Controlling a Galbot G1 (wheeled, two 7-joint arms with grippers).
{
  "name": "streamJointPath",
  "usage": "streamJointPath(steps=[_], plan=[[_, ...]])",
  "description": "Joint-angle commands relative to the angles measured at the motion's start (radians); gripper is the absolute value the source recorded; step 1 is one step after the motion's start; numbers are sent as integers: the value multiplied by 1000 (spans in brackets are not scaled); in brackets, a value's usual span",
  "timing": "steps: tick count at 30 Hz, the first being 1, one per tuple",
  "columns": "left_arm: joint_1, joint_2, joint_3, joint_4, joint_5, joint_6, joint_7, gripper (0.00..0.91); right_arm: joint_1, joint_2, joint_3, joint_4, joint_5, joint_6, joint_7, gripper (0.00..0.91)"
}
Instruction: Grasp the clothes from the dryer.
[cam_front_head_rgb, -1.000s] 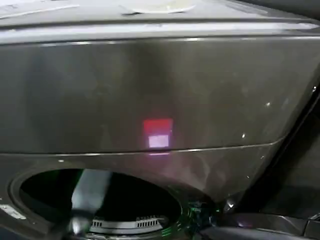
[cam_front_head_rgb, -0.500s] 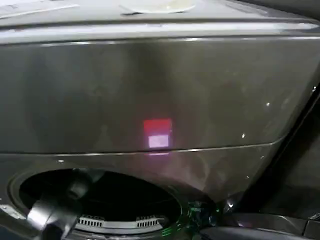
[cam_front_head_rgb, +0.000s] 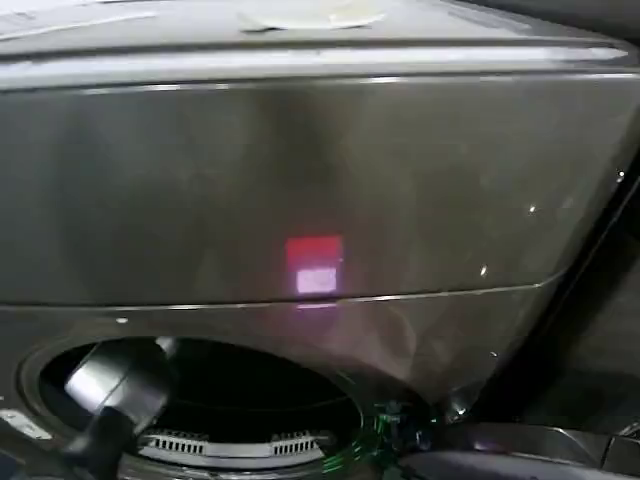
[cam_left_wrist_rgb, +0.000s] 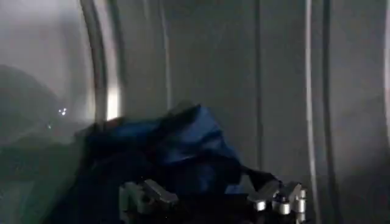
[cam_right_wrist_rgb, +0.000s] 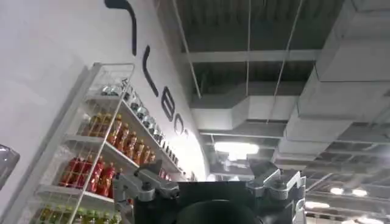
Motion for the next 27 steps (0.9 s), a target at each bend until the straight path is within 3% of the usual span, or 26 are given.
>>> streamJointPath(steps=[1, 6, 9, 27], plan=[[-1, 2, 15, 14, -4, -4, 85, 114, 2, 1, -3, 0, -2, 1, 1, 907], [-5, 3, 13, 0, 11, -7, 105, 91, 3, 1, -8, 4, -2, 1, 3, 907], [-5, 4, 8, -9, 9, -8, 99, 0, -1, 5, -6, 4, -2, 1, 3, 907], [20, 15, -53, -42, -9, -25, 92, 0, 0, 2, -8, 9, -4, 0, 8, 907]])
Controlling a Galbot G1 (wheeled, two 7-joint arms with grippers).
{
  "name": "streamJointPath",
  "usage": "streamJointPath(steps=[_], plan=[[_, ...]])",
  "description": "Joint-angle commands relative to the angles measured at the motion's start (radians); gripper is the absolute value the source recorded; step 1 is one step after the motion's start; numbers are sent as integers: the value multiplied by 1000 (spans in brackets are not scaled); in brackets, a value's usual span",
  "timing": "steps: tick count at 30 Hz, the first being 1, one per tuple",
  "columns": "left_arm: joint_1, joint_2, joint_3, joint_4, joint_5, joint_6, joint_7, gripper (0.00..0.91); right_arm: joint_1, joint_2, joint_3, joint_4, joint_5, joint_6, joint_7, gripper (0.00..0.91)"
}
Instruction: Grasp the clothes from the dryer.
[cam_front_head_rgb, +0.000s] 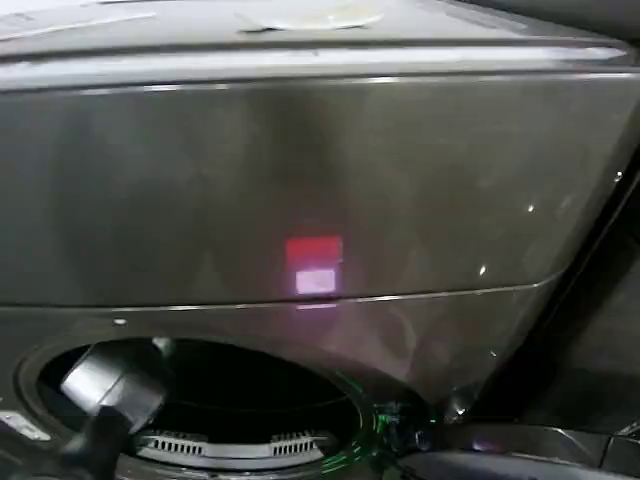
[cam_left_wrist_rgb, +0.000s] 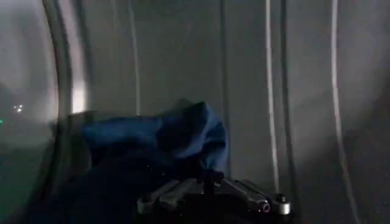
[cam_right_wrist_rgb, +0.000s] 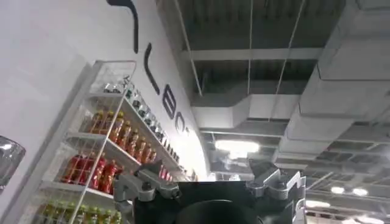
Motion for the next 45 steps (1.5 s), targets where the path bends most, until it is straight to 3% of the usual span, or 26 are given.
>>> streamJointPath(steps=[1, 16, 22, 37, 41, 45], plan=[[4, -3, -23, -7, -2, -3, 0, 0, -1, -1, 1, -2, 0, 0, 2, 907], [166, 48, -265, -259, -250, 87, -351, 0, 26, -5, -38, 8, -17, 2, 8, 907], [323, 82, -347, -496, -341, 108, -416, 0, 32, -7, -49, 8, -21, 2, 8, 907], [569, 15, -571, -925, -492, 183, -1024, 0, 50, -4, -71, 17, -22, 0, 4, 907], [624, -15, -603, -1004, -531, 145, -1170, 0, 57, -3, -75, 13, -25, 8, -1, 907], [700, -44, -635, -1076, -530, 34, -1256, 0, 65, -3, -85, 10, -27, 32, 0, 907]])
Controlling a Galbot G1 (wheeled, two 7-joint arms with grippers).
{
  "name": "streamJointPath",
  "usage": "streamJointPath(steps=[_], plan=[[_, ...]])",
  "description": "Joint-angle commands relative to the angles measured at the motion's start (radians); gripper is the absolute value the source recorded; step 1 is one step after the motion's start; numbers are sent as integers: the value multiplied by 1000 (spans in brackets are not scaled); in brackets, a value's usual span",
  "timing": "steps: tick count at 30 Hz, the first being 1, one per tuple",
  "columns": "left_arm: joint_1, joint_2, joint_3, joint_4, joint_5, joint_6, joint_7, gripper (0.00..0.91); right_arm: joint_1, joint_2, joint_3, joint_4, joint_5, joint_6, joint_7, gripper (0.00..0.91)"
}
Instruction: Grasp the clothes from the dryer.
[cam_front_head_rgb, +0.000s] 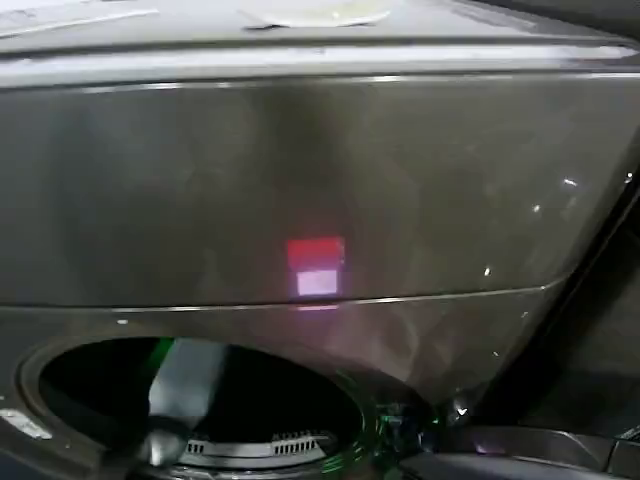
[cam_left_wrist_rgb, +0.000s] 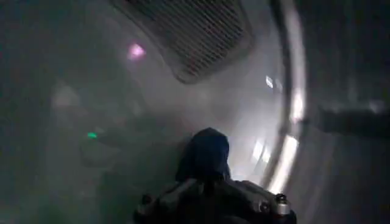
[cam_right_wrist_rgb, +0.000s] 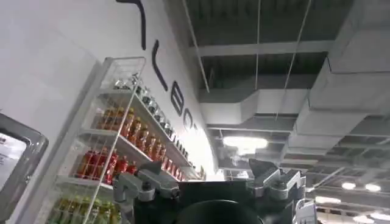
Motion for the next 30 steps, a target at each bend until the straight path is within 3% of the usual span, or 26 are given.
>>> streamJointPath(steps=[1, 10, 30], plan=[[160, -52, -90, -221, -47, -128, -324, 0, 6, -2, -9, -4, 2, 33, 0, 907], [247, -62, -98, -324, -15, -123, -402, 0, 19, -3, -20, -9, -3, 55, -3, 907], [248, -56, -85, -346, -55, -57, -387, 0, -25, 4, 48, -5, 37, 53, -11, 907]])
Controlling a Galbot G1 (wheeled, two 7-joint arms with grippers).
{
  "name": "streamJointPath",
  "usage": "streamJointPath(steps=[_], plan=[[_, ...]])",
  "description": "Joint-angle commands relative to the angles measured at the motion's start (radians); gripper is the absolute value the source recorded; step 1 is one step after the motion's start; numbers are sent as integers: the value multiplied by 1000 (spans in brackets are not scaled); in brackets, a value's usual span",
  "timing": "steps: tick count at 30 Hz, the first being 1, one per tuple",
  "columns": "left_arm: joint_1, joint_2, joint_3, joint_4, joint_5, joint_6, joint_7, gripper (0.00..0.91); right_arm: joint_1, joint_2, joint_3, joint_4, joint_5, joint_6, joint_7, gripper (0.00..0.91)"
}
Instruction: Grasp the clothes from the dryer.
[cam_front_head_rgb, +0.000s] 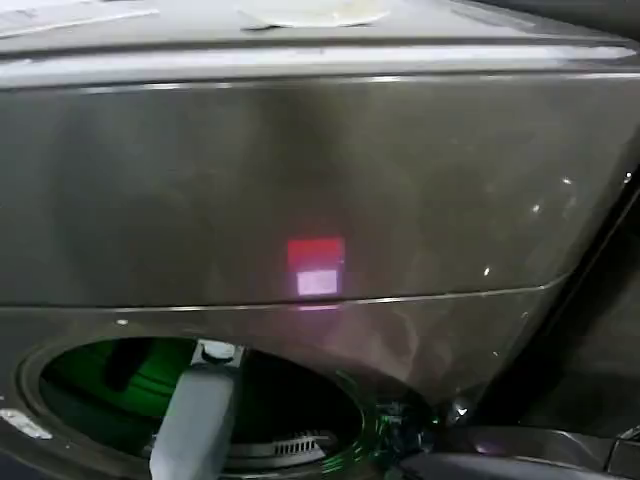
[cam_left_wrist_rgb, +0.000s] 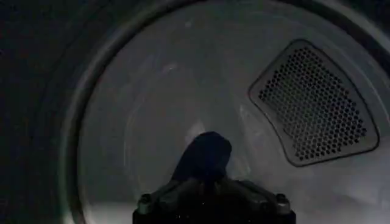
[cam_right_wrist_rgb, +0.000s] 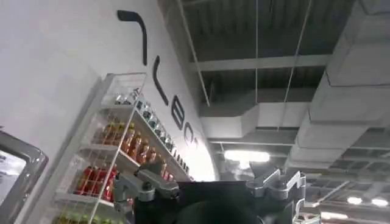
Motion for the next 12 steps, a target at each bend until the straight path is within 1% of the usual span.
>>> streamJointPath(steps=[1, 12], plan=[[9, -2, 0, -17, -11, 19, -8, 0, -9, 8, 30, -1, 12, -8, -8, 907], [11, 8, -1, -50, -31, 44, -11, 0, -15, 21, 47, 8, 15, -20, -16, 907]])
